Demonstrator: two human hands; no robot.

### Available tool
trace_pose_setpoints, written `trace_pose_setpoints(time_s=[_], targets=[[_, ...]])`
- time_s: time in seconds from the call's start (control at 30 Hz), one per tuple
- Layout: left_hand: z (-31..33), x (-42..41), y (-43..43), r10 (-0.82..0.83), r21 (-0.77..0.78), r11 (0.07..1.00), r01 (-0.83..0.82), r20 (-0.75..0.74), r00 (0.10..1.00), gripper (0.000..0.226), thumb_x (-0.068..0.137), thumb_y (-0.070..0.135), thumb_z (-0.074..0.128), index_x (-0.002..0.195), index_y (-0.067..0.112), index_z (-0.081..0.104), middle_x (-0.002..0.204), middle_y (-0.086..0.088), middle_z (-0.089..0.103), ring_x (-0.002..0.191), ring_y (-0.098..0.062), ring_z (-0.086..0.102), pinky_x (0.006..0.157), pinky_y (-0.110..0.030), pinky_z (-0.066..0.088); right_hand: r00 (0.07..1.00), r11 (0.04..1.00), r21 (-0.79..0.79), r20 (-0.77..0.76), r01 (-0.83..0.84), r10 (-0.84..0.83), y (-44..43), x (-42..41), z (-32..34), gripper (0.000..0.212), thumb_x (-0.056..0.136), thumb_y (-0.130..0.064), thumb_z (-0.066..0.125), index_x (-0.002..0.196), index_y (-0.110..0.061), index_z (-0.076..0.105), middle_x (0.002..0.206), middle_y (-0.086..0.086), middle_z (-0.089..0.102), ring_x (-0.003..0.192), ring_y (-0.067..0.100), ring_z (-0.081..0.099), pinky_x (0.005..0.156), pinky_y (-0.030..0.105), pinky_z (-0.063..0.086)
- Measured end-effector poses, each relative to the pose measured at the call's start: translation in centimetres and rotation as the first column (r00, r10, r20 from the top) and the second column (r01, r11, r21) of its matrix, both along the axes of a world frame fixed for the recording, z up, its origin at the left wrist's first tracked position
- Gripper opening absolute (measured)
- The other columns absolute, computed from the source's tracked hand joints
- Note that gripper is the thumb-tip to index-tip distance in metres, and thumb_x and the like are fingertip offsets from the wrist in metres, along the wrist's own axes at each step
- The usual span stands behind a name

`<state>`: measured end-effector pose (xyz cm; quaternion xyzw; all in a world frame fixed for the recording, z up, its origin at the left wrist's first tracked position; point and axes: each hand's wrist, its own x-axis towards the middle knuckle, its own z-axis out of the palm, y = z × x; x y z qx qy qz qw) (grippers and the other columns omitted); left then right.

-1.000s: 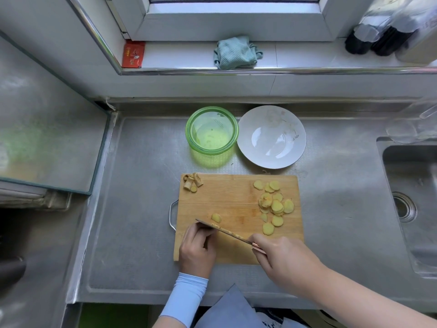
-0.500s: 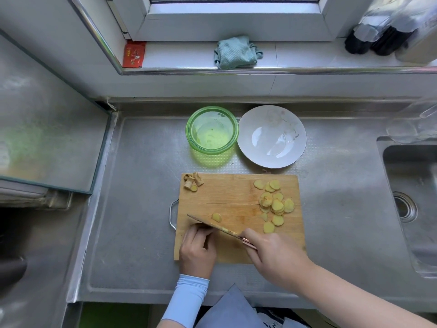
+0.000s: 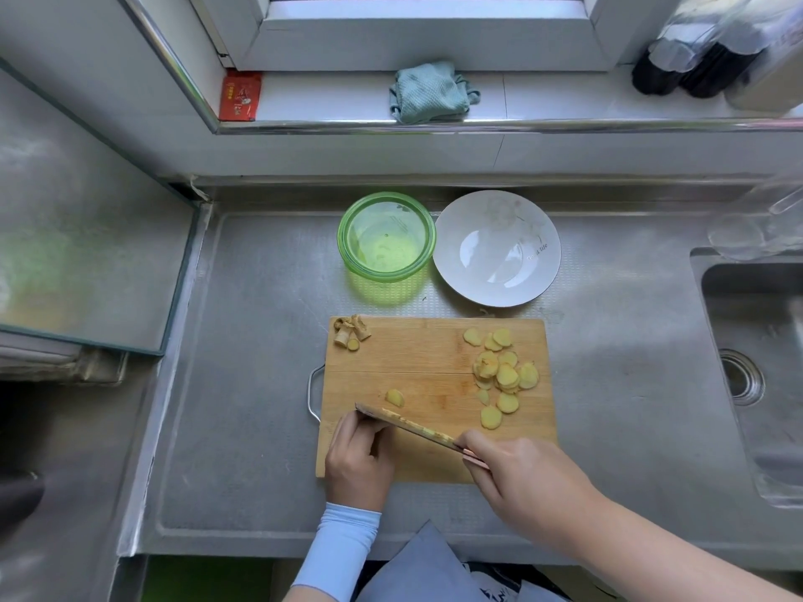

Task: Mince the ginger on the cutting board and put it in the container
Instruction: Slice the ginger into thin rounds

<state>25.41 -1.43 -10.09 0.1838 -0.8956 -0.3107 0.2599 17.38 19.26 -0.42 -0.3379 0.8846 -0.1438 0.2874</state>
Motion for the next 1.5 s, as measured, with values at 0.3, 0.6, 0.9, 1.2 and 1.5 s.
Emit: trace_pose_setpoints(time_s=[0.3, 0.6, 0.9, 1.2, 1.5], targets=[[0.1, -0.1, -0.2, -0.021, 0.015, 1.0, 0.021, 0.019, 1.0, 0.011, 0.074, -0.005, 0.072, 0.072, 0.006, 0.071, 0.082, -0.004, 0.067, 0.077, -0.017, 0.06, 0.074, -0.015, 0.045, 0.999, 0.999, 0.036, 0.049, 0.003, -0.005, -0.8, -0.9, 0.7, 0.024, 0.103, -0.047, 0.027, 0.11, -0.031, 0.043, 0.074, -0.001, 0.06, 0.065, 0.029, 0.056, 0.06, 0.043, 0.051], [0.0, 0.1, 0.1, -0.02, 0.002, 1.0, 0.02, 0.014, 1.0, 0.015, 0.085, 0.007, 0.061, 0.079, 0.007, 0.075, 0.084, -0.004, 0.067, 0.081, -0.017, 0.061, 0.078, -0.02, 0.047, 0.997, 0.997, 0.047, 0.036, -0.065, 0.064, -4.5, -1.9, -0.5, 0.014, 0.105, -0.038, 0.034, 0.104, -0.025, 0.04, 0.07, 0.003, 0.055, 0.057, 0.028, 0.049, 0.045, 0.034, 0.027], [0.1, 0.3, -0.1, -0.013, 0.014, 1.0, 0.012, 0.025, 1.0, 0.011, 0.073, -0.002, 0.074, 0.08, 0.007, 0.074, 0.086, -0.003, 0.065, 0.081, -0.018, 0.06, 0.077, -0.019, 0.047, 0.999, 0.999, -0.026, 0.004, -0.04, 0.04, -2.7, -0.9, -0.4, 0.018, 0.104, -0.043, 0.032, 0.11, -0.031, 0.045, 0.077, -0.003, 0.062, 0.062, 0.027, 0.051, 0.052, 0.037, 0.036], [0.1, 0.3, -0.1, 0.002, -0.004, 1.0, -0.001, 0.038, 0.999, 0.014, 0.074, -0.009, 0.077, 0.073, 0.004, 0.072, 0.08, -0.004, 0.063, 0.073, -0.017, 0.057, 0.074, -0.013, 0.043, 1.0, 0.998, -0.048, 0.007, -0.027, 0.028, -0.2, -0.5, 0.3, 0.025, 0.104, -0.048, 0.027, 0.116, -0.035, 0.044, 0.077, -0.005, 0.063, 0.064, 0.027, 0.056, 0.057, 0.039, 0.046], [0.2, 0.3, -0.1, -0.021, -0.003, 1.0, 0.022, 0.032, 0.999, 0.025, 0.066, -0.02, 0.077, 0.074, 0.004, 0.072, 0.079, -0.004, 0.065, 0.074, -0.018, 0.058, 0.072, -0.018, 0.046, 1.0, 0.999, -0.034, 0.025, -0.011, 0.011, 0.0, -0.5, 0.8, 0.021, 0.105, -0.045, 0.029, 0.111, -0.034, 0.045, 0.074, -0.005, 0.061, 0.063, 0.028, 0.054, 0.058, 0.041, 0.047]])
